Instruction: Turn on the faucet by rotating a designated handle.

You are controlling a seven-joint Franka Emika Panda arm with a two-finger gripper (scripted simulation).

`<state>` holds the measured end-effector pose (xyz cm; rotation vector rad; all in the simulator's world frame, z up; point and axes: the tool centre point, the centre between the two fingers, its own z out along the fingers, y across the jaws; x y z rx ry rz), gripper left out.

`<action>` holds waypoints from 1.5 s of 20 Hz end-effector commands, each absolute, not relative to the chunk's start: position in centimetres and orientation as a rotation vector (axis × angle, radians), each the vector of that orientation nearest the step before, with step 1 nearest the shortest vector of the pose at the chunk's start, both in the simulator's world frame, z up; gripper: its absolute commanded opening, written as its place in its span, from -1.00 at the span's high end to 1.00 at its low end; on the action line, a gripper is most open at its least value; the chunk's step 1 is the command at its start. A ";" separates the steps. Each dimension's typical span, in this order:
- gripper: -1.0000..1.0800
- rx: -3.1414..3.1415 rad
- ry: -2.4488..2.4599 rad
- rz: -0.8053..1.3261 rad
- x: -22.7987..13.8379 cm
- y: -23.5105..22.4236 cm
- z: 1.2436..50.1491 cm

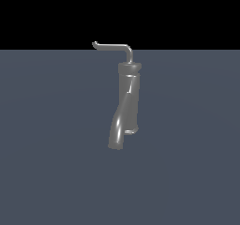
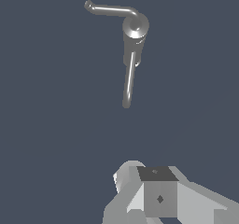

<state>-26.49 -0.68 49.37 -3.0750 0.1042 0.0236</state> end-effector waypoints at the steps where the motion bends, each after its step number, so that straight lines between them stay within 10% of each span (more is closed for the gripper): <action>1: 1.00 -3.072 0.108 0.024 -26.5 -0.7 49.4; 30: 1.00 -2.947 0.667 0.070 -18.6 -0.1 47.4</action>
